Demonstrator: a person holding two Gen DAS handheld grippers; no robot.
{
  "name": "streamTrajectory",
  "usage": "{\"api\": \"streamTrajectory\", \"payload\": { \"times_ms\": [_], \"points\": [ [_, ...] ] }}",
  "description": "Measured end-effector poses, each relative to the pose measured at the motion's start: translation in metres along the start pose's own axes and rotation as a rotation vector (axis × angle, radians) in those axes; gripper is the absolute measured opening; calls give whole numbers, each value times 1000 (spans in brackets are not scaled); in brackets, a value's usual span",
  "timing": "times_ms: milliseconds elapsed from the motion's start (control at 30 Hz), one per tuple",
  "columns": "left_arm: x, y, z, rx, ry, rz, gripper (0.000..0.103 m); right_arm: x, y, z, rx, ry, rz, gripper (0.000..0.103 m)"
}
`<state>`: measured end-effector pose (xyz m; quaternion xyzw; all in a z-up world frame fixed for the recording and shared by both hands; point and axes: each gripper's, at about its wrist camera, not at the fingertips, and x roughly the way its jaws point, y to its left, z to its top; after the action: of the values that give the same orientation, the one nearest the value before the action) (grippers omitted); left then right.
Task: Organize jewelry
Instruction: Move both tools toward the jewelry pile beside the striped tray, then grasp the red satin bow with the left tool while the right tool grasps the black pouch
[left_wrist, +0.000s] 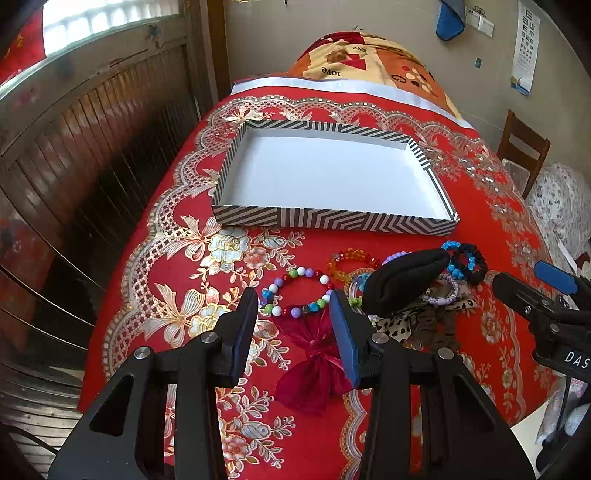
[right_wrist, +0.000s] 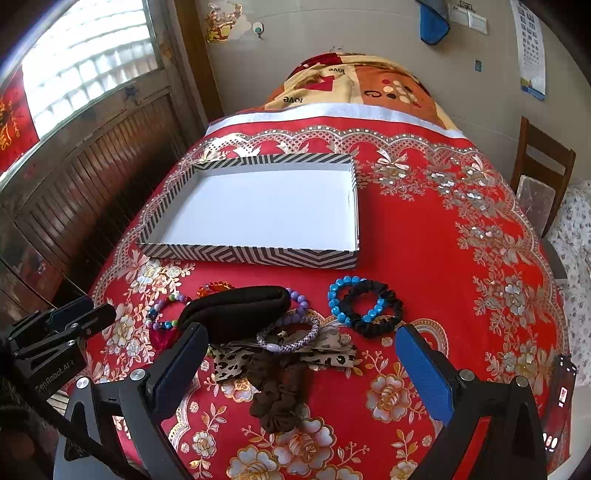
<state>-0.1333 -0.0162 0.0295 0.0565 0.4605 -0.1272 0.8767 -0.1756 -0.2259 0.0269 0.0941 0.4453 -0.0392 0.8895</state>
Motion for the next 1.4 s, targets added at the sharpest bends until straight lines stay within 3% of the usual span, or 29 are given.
{"api": "streamTrajectory", "payload": {
  "times_ms": [1400],
  "points": [
    [10, 7, 1, -23, 36, -12, 40, 5, -4, -9, -61, 30, -5, 101]
  ]
}}
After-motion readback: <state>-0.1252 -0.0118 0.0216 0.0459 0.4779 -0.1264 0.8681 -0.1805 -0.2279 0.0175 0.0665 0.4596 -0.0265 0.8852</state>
